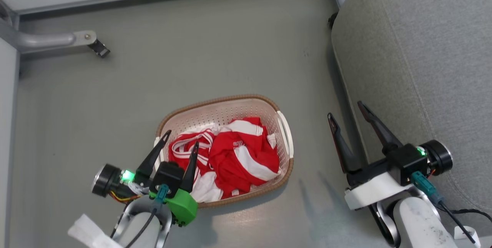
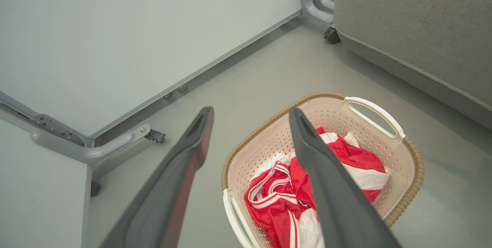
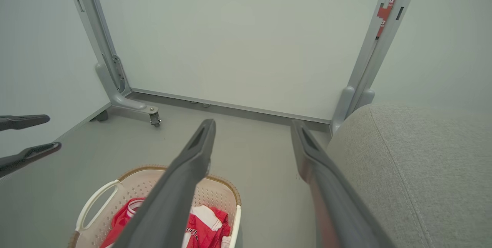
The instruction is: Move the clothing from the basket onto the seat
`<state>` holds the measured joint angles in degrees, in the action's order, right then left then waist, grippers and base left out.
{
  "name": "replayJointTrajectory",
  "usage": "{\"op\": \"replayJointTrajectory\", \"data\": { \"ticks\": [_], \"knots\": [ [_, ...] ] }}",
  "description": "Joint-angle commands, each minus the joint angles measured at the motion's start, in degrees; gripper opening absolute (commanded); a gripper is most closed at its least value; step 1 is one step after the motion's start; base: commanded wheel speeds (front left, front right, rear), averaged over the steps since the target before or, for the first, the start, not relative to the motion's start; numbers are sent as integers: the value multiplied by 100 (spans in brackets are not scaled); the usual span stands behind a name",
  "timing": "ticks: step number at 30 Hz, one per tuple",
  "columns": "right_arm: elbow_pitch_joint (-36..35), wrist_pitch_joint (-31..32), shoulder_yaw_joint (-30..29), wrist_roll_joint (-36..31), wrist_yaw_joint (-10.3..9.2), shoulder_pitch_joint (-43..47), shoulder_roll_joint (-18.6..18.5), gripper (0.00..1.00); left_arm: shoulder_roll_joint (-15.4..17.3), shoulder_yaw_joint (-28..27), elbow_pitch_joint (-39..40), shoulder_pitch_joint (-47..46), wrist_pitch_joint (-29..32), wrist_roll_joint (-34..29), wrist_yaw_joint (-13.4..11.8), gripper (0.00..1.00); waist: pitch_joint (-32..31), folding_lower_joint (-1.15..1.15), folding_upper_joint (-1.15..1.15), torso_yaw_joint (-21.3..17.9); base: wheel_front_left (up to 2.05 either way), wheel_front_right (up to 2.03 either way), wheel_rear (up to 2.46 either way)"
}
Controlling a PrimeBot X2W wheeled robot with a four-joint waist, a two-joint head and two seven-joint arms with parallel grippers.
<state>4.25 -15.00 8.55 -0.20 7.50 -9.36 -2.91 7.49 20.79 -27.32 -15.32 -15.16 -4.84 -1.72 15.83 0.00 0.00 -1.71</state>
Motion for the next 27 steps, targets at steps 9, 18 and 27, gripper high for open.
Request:
{"op": "replayJointTrajectory", "data": {
  "ticks": [9,18,27],
  "knots": [
    [-177,-28,-88,-23,-2,-598,-17,100,366,885,-2024,-2133,54,-718,736,100,1735,0,0,-220,0,0,0],
    [-280,-28,5,298,-2,-897,-3,100,245,2406,-3538,-3545,399,-886,915,100,2489,0,0,-590,0,0,0],
    [-336,-28,196,653,-2,-1075,-1,100,192,3983,-4527,-4347,803,-72,913,100,3129,0,0,-938,0,0,0]
  ]
}}
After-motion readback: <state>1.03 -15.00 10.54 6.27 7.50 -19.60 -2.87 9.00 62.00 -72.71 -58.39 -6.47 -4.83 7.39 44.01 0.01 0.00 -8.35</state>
